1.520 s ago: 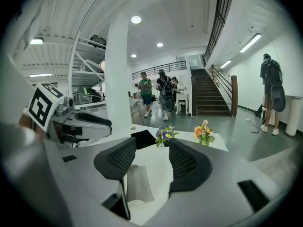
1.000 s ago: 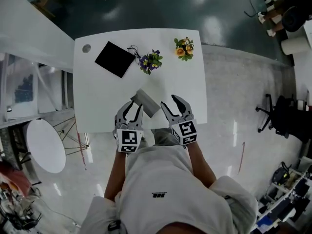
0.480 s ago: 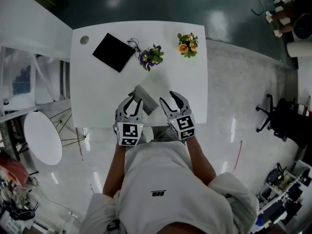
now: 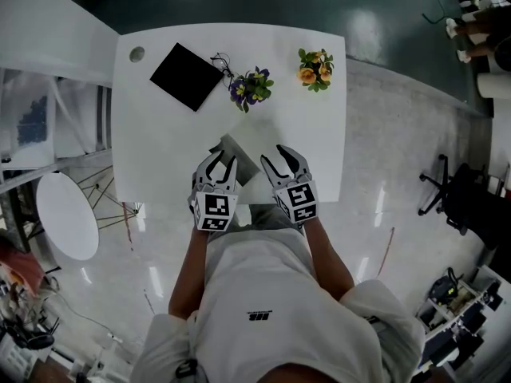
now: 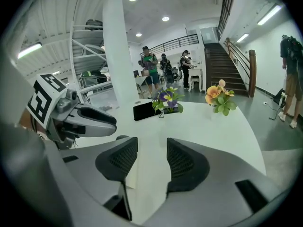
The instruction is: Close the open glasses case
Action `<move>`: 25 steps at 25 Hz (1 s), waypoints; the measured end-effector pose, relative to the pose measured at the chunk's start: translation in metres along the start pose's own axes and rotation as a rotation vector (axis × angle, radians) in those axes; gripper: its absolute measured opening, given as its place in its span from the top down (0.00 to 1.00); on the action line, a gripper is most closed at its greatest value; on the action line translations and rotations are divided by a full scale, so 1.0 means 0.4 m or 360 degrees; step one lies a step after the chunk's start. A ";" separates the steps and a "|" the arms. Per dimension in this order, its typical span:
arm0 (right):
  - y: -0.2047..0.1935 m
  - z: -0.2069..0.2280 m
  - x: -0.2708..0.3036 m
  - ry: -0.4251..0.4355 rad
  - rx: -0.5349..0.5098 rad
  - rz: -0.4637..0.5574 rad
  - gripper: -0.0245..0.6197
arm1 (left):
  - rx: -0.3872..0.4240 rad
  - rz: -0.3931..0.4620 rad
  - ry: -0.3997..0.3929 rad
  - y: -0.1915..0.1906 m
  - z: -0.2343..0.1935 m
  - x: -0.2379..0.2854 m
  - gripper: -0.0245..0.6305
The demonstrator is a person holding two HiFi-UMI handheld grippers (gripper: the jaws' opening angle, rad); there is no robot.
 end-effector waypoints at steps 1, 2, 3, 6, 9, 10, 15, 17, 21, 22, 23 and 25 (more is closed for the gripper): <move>-0.003 0.000 0.005 0.0003 -0.0001 -0.0007 0.66 | -0.0005 -0.0006 -0.0006 -0.005 0.001 0.005 0.77; -0.006 0.000 0.011 0.0007 -0.0002 -0.0015 0.66 | -0.0008 -0.0014 -0.0013 -0.009 0.003 0.011 0.77; -0.009 0.001 0.016 0.0011 -0.0004 -0.0023 0.66 | -0.0009 -0.0022 -0.0018 -0.013 0.004 0.017 0.77; -0.021 0.002 0.033 0.0025 -0.0007 -0.0047 0.66 | -0.0013 -0.0045 -0.0028 -0.026 0.007 0.034 0.77; -0.029 -0.001 0.046 0.0036 -0.0008 -0.0066 0.66 | -0.0024 -0.0062 -0.0033 -0.037 0.005 0.043 0.77; -0.032 -0.002 0.051 0.0038 -0.0008 -0.0071 0.66 | -0.0027 -0.0070 -0.0035 -0.041 0.005 0.046 0.77; -0.042 -0.002 0.076 0.0045 -0.0009 -0.0097 0.66 | -0.0031 -0.0103 -0.0056 -0.057 0.008 0.069 0.77; -0.046 -0.004 0.083 0.0048 -0.0012 -0.0107 0.66 | -0.0032 -0.0112 -0.0073 -0.062 0.012 0.077 0.77; -0.054 -0.014 0.098 0.0056 -0.0022 -0.0124 0.66 | -0.0019 -0.0132 -0.0102 -0.075 0.021 0.092 0.77; -0.056 -0.015 0.101 0.0057 -0.0022 -0.0127 0.66 | -0.0017 -0.0136 -0.0106 -0.077 0.022 0.095 0.77; -0.057 -0.017 0.104 0.0058 -0.0021 -0.0130 0.66 | -0.0016 -0.0139 -0.0109 -0.078 0.024 0.098 0.77; -0.061 -0.020 0.108 0.0058 -0.0018 -0.0134 0.66 | -0.0015 -0.0143 -0.0116 -0.078 0.027 0.104 0.77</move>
Point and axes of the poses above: the fingertips, and each gripper's own axes: x forward along the fingers, z to its right, y out of its top, the point moved 1 cm from there along -x, backward along the fingers, and after that the axes turned 5 degrees about -y, right-handed, at the moved point
